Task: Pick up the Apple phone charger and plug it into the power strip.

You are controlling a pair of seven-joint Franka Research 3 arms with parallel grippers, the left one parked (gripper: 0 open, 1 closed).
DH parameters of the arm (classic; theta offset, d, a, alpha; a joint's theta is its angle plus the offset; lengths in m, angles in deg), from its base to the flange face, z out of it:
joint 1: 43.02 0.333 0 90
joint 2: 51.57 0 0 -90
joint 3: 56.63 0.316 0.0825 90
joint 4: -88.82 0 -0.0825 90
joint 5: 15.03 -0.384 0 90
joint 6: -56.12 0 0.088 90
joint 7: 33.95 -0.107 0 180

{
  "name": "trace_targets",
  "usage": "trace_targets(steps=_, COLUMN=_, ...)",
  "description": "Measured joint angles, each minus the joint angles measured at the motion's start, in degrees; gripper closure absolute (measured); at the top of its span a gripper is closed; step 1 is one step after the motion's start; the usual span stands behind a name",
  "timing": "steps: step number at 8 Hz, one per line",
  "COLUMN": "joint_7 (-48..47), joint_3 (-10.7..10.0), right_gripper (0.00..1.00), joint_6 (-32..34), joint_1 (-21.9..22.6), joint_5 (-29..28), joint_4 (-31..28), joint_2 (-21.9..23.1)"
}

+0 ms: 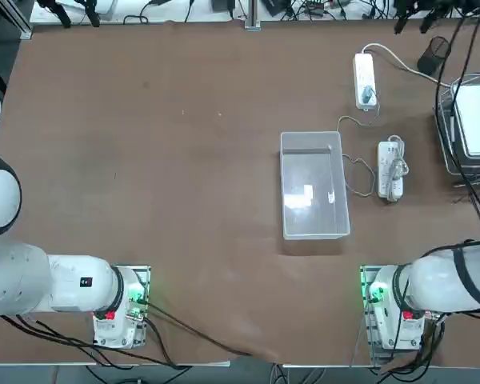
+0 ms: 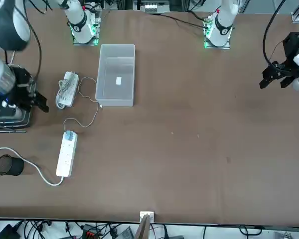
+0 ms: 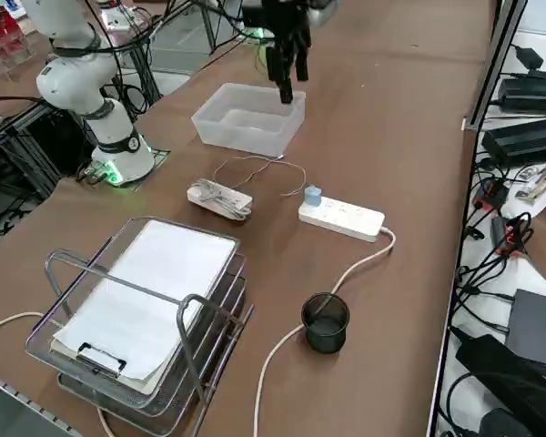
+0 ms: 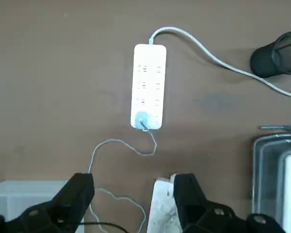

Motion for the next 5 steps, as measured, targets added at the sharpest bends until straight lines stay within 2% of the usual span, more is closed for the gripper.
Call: trace_targets(steps=5, joint_7=0.3, joint_3=-0.5, right_gripper=0.00, joint_6=10.2, joint_1=0.0, joint_5=0.0, joint_4=3.7, joint_2=4.1)
